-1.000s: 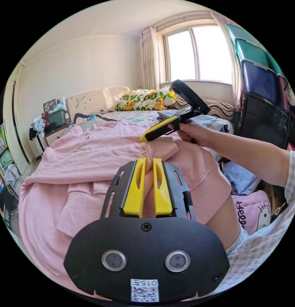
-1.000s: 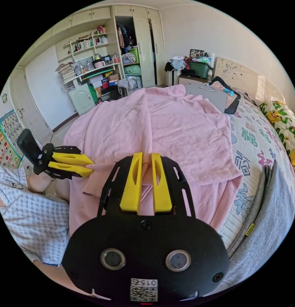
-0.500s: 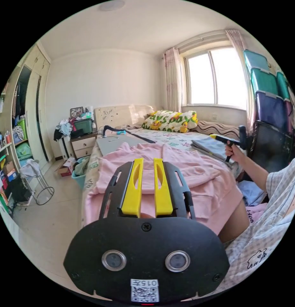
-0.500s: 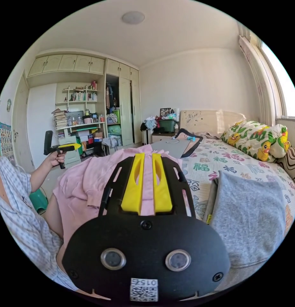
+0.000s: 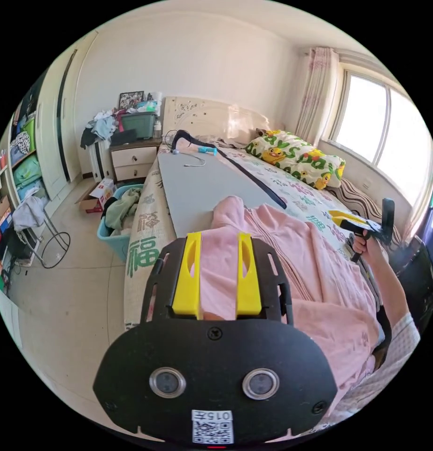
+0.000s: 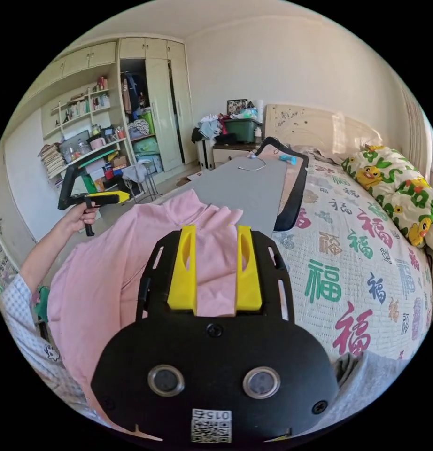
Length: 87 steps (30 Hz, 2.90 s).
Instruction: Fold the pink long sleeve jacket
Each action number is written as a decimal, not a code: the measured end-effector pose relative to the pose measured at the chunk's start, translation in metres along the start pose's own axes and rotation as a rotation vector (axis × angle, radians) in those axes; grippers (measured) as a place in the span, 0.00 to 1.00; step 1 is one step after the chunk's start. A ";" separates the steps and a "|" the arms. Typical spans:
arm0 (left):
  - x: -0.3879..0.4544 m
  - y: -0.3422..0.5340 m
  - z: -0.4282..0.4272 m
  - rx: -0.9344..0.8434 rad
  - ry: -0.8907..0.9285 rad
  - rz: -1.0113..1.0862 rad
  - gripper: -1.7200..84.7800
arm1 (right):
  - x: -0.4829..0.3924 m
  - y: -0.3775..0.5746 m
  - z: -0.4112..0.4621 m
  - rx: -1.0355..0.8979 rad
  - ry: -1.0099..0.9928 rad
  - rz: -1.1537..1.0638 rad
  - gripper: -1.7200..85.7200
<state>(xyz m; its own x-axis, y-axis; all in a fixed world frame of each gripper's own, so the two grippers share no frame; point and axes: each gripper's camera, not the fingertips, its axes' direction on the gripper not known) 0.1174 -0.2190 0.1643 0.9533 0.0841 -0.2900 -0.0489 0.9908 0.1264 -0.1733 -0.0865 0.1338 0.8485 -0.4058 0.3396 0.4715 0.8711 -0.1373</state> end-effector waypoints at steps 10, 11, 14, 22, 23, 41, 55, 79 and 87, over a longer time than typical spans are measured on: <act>0.025 -0.046 0.148 -0.139 0.063 0.024 0.16 | 0.048 -0.095 0.133 -0.298 -0.064 0.061 0.19; 0.027 -0.046 0.155 -0.152 0.055 0.031 0.15 | 0.053 -0.099 0.146 -0.349 -0.062 0.053 0.19; 0.030 -0.049 0.177 -0.215 0.069 0.025 0.14 | 0.062 -0.101 0.154 -0.356 -0.125 0.017 0.15; 0.060 -0.041 0.149 -0.158 0.062 0.094 0.05 | 0.078 -0.082 0.121 -0.223 -0.150 -0.007 0.08; 0.064 -0.040 0.140 -0.145 0.061 0.105 0.05 | 0.074 -0.075 0.105 -0.187 -0.147 -0.047 0.08; 0.220 0.405 -0.244 0.210 0.380 0.468 0.03 | -0.061 0.336 -0.155 -0.016 -0.305 -0.492 0.08; 0.176 0.554 -0.289 0.402 0.468 -0.152 0.11 | 0.068 0.493 -0.150 0.258 -0.497 0.201 0.15; 0.225 0.516 -0.280 0.219 0.524 -0.146 0.13 | 0.184 0.526 -0.073 0.335 -0.541 0.373 0.15; 0.219 0.521 -0.321 0.315 0.382 -0.194 0.18 | 0.201 0.539 -0.078 0.368 -0.457 0.372 0.17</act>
<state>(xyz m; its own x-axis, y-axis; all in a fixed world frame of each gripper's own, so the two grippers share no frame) 0.2050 0.3496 -0.1381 0.7564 -0.0068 -0.6540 0.2657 0.9169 0.2978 0.2704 0.2797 0.0555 0.7135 0.0248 0.7002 -0.0115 0.9997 -0.0238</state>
